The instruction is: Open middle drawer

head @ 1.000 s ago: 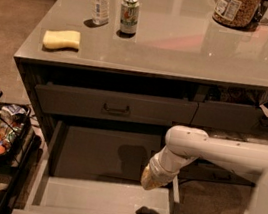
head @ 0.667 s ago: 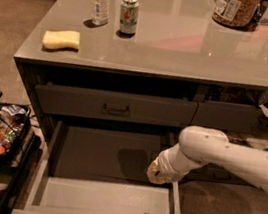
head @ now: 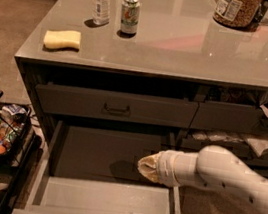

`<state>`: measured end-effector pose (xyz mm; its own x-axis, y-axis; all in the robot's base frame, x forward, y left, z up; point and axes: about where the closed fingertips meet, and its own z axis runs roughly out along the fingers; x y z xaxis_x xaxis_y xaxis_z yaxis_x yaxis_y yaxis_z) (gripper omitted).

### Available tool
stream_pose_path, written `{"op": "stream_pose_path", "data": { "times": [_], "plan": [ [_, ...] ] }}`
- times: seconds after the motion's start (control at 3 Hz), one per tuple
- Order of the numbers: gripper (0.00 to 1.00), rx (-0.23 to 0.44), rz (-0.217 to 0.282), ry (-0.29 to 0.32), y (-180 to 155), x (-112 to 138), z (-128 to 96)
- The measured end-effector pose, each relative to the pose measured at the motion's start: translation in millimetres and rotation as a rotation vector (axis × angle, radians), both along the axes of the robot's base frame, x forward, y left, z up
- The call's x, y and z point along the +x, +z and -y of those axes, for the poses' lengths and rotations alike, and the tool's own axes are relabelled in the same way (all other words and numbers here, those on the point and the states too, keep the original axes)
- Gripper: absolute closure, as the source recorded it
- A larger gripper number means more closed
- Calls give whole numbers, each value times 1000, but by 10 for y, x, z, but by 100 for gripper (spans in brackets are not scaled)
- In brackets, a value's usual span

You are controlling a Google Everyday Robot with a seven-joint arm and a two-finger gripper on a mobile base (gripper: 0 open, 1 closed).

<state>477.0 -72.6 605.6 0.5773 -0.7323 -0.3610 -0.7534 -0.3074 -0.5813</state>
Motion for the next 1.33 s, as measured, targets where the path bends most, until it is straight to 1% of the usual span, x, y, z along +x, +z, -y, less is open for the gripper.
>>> {"op": "stream_pose_path", "data": {
  "times": [0.33, 0.67, 1.0, 1.33],
  "plan": [
    [100, 216, 60, -79, -209, -88, -233],
    [100, 287, 110, -74, -216, -143, -302],
    [100, 287, 109, -73, -216, -144, -303],
    [81, 287, 109, -73, -216, -144, -303]
  ]
}}
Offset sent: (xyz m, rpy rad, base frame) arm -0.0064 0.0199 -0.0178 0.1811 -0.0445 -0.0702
